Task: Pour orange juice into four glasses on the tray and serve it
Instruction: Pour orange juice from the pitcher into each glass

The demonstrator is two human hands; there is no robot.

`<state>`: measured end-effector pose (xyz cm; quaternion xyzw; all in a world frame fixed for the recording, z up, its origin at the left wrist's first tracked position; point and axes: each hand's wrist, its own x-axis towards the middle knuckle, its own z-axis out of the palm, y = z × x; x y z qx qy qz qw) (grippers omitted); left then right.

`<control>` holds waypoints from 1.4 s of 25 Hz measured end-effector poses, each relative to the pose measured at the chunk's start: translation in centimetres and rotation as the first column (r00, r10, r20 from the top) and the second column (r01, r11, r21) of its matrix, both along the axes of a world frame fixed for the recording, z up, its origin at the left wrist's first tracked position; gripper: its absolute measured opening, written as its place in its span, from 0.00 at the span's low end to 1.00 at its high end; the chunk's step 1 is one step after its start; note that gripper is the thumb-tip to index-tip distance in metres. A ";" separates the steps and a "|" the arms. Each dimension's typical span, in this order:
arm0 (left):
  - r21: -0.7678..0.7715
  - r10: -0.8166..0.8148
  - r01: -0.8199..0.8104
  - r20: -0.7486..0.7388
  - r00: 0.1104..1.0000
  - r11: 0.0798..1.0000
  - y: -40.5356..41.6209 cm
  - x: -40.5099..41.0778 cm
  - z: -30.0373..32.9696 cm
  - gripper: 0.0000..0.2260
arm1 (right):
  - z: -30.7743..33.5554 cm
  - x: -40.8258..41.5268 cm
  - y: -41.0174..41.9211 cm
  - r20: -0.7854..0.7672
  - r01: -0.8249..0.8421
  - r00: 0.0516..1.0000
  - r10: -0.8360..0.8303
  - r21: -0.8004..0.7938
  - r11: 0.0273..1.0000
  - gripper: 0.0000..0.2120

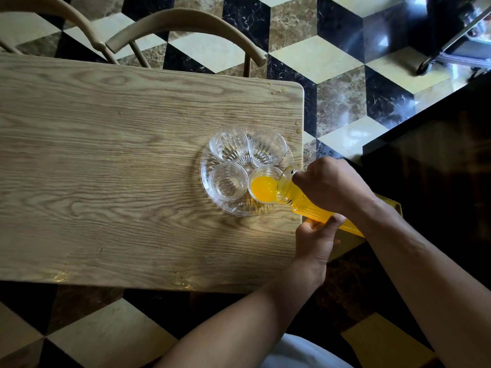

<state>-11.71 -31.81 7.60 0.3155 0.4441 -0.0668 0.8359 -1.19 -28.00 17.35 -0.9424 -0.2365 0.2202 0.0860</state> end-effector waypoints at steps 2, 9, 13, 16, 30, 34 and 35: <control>0.000 0.007 -0.007 -0.002 1.000 1.000 0.0 0.0 0.1 0.26 | 0.1 0.0 0.1 -0.011 0.009 1.000 -0.009 0.004 1.000 0.22; 0.011 -0.001 0.001 0.016 1.000 1.000 0.6 -0.4 0.5 0.27 | 0.4 -0.3 0.5 -0.020 0.033 0.999 -0.033 0.008 0.999 0.23; 0.056 -0.017 0.015 0.021 1.000 0.998 1.5 -0.7 0.2 0.25 | 0.8 -0.4 0.5 -0.041 0.045 0.998 -0.044 0.042 0.998 0.24; 0.070 -0.019 0.019 0.004 1.000 0.997 2.0 -1.0 -0.4 0.27 | 1.1 -0.7 0.6 -0.070 0.064 0.996 -0.058 0.078 0.995 0.24; 0.155 -0.020 0.016 0.029 0.999 0.988 2.2 1.3 -1.1 0.21 | 1.5 1.8 -1.6 -0.128 0.171 0.981 -0.145 0.227 0.959 0.22; 0.159 0.042 -0.046 0.028 0.999 0.986 1.6 3.7 -0.6 0.20 | 1.7 3.8 -1.6 -0.120 0.168 0.982 -0.145 0.216 0.962 0.21; 0.150 0.058 -0.061 0.028 0.998 0.987 1.5 4.3 -0.5 0.21 | 1.7 4.3 -1.5 -0.112 0.166 0.983 -0.145 0.212 0.963 0.21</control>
